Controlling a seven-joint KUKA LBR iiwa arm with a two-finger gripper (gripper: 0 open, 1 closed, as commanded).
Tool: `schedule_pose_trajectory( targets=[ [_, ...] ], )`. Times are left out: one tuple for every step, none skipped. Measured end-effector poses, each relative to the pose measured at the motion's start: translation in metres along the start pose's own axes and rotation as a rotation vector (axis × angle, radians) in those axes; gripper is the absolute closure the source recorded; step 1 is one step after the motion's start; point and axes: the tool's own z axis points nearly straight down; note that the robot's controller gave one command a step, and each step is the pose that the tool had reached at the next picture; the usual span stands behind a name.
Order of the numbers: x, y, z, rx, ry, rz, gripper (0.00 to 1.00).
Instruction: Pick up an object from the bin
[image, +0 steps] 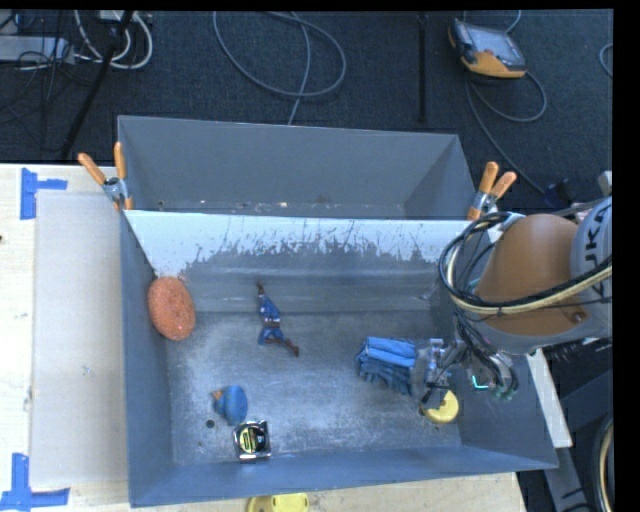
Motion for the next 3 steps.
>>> schedule_pose_trajectory(
  targets=[
    [0.000,0.000,0.000,0.000,0.000,-0.001,0.00],
    [-0.045,0.056,0.055,-0.001,-0.001,0.091,1.00],
    [-0.046,0.056,0.055,-0.001,-0.001,0.091,1.00]
  ],
)
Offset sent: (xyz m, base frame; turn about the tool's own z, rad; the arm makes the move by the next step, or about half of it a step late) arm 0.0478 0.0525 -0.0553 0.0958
